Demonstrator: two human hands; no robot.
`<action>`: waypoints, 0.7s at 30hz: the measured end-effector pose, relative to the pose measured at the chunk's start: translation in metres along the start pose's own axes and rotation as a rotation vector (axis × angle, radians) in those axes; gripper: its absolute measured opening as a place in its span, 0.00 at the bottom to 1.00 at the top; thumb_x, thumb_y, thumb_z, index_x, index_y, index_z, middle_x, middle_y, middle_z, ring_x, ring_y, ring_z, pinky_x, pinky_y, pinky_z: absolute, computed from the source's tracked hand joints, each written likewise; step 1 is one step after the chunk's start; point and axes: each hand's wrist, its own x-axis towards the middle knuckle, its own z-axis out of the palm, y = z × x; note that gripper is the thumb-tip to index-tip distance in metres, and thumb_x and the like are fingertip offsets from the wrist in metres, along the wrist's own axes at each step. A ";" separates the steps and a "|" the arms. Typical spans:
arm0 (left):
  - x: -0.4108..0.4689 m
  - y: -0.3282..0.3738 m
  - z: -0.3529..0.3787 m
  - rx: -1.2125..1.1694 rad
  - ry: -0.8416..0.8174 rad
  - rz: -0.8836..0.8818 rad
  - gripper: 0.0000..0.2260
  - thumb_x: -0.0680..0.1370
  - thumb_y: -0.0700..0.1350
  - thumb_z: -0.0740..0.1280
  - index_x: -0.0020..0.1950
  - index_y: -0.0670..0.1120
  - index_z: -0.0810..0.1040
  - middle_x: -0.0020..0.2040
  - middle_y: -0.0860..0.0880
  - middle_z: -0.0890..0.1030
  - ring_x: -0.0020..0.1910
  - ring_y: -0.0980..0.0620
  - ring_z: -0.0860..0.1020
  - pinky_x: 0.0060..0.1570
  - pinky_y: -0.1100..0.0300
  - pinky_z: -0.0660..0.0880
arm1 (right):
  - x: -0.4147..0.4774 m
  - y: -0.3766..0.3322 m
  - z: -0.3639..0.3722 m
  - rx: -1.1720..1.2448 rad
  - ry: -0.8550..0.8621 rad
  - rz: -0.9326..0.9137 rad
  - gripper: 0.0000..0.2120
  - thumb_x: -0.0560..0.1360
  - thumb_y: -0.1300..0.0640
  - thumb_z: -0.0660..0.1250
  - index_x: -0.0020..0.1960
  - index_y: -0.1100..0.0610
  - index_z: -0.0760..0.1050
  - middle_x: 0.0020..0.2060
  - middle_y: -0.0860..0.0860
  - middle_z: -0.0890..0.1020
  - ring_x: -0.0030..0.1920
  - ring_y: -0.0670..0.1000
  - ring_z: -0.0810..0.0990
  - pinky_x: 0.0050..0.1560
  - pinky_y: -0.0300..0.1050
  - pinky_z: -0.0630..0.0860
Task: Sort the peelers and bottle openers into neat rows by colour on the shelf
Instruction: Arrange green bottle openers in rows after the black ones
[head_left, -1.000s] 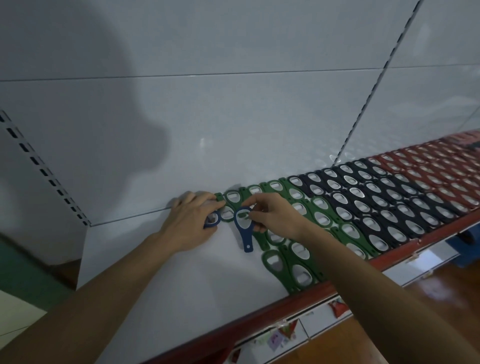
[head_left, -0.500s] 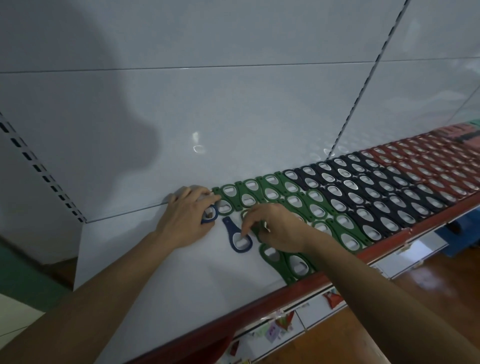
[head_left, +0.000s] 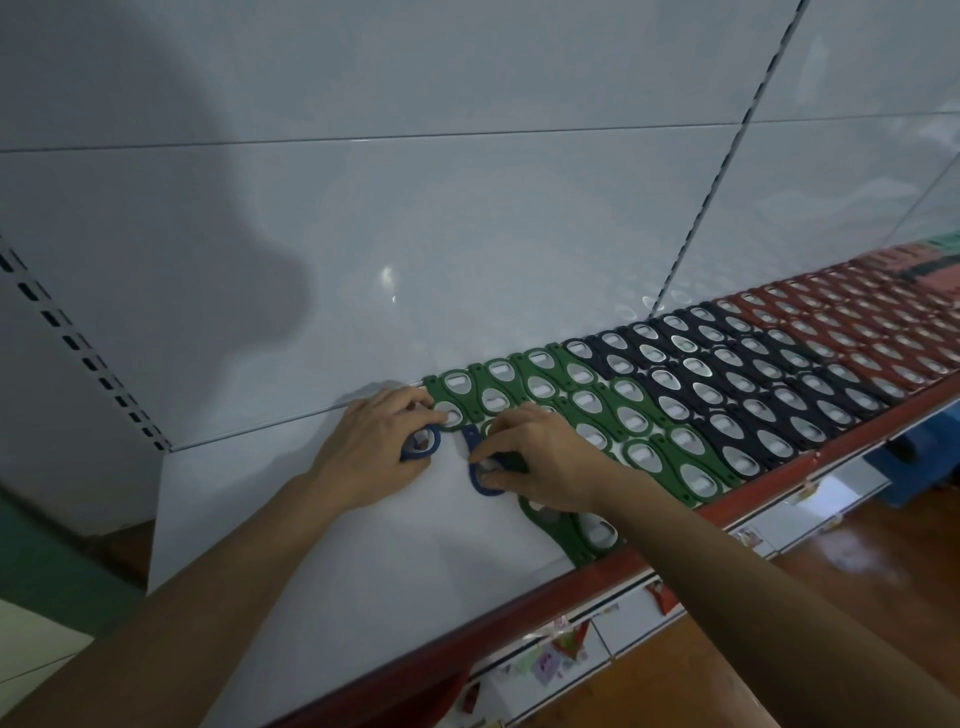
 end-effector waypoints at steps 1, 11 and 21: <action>0.000 -0.001 0.000 0.006 0.000 0.006 0.22 0.71 0.48 0.72 0.66 0.55 0.80 0.64 0.55 0.75 0.64 0.50 0.74 0.55 0.52 0.71 | 0.000 0.001 0.001 0.001 0.006 0.002 0.12 0.76 0.50 0.73 0.59 0.47 0.83 0.54 0.46 0.79 0.54 0.50 0.72 0.56 0.58 0.75; -0.006 0.003 -0.003 -0.190 0.217 -0.181 0.12 0.73 0.46 0.75 0.54 0.55 0.79 0.46 0.55 0.82 0.45 0.48 0.81 0.43 0.52 0.79 | 0.004 0.001 0.000 0.216 0.211 0.062 0.13 0.75 0.52 0.75 0.59 0.50 0.82 0.50 0.46 0.81 0.48 0.45 0.77 0.50 0.41 0.76; -0.023 0.027 -0.012 -0.226 0.088 -0.203 0.26 0.75 0.51 0.73 0.72 0.55 0.70 0.35 0.60 0.78 0.36 0.54 0.79 0.33 0.58 0.74 | 0.044 -0.039 0.013 0.294 0.214 -0.207 0.08 0.75 0.62 0.75 0.53 0.54 0.85 0.51 0.49 0.82 0.50 0.48 0.80 0.51 0.40 0.76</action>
